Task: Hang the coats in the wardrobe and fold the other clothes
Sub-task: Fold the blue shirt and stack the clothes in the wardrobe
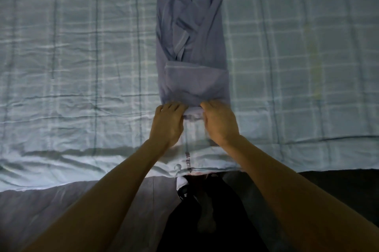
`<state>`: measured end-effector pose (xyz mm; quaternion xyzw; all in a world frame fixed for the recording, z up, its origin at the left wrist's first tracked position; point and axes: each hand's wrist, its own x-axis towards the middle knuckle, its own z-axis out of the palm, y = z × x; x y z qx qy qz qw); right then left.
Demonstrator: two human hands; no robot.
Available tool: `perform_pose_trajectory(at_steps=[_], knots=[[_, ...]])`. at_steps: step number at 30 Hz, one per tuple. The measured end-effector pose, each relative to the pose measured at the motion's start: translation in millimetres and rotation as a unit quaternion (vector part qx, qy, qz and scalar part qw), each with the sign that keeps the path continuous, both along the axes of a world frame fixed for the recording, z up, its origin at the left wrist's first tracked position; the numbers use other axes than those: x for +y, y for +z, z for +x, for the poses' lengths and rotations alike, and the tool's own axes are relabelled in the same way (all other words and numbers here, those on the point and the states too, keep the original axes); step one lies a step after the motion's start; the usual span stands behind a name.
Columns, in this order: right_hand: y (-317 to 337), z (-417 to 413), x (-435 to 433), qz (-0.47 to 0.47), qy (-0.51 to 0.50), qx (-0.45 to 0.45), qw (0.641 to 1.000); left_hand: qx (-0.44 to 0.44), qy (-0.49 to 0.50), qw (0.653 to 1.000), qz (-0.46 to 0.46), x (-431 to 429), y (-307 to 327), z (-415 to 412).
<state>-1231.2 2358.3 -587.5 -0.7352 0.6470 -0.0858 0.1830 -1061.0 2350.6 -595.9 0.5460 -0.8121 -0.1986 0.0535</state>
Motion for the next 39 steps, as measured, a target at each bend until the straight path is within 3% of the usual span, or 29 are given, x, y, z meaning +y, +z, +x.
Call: perform_pose_trajectory(at_steps=[2,4,7,9,10,11,13,14,15,16,18,22,28,31,35,37,39], knots=[[17,-4,-5,0.108,0.025,0.004,0.994,0.024,-0.035,0.999,0.035,-1,14,3],[37,-7,-14,0.242,0.094,0.052,0.964,-0.019,-0.083,0.987,0.139,-4,37,2],[78,-5,-26,0.420,0.183,0.078,0.885,-0.135,-0.157,0.898,0.387,-17,79,-10],[95,-6,-34,0.467,0.192,0.096,0.858,-0.159,-0.177,0.862,0.447,-32,100,-15],[99,-8,-37,0.447,0.164,0.095,0.874,-0.148,-0.166,0.871,0.437,-39,106,-14],[101,-10,-40,0.382,0.112,0.086,0.913,-0.109,-0.136,0.905,0.389,-45,107,-12],[96,-13,-44,0.102,-0.027,0.025,0.994,0.022,-0.017,0.989,0.142,-55,98,-6],[92,-16,-47,-0.048,-0.065,-0.011,0.997,0.090,0.044,0.995,0.002,-58,94,-3],[91,-17,-49,-0.154,-0.075,-0.030,0.985,0.138,0.094,0.983,-0.082,-59,89,-2],[87,-18,-48,-0.203,-0.073,-0.037,0.976,0.171,0.130,0.971,-0.101,-56,83,-1],[78,-14,-38,-0.179,-0.041,-0.027,0.983,0.153,0.118,0.980,-0.054,-43,71,-4],[49,-10,-20,-0.011,0.049,0.001,0.999,-0.008,-0.017,1.000,0.006,-14,39,-5],[1,-5,-27,0.046,0.025,0.064,0.997,-0.115,0.008,0.993,-0.031,-29,8,-10],[-10,-4,-32,-0.008,-0.005,0.062,0.998,-0.122,0.008,0.992,-0.038,-39,-1,-19],[-1,-9,-34,-0.042,-0.031,0.014,0.999,-0.060,0.001,0.998,-0.025,-41,-2,-21],[18,-15,-35,-0.006,-0.019,-0.016,1.000,-0.022,-0.027,0.999,0.009,-37,11,-18],[41,-23,-39,0.128,0.047,0.009,0.991,-0.034,-0.066,0.990,0.123,-36,35,-20]])
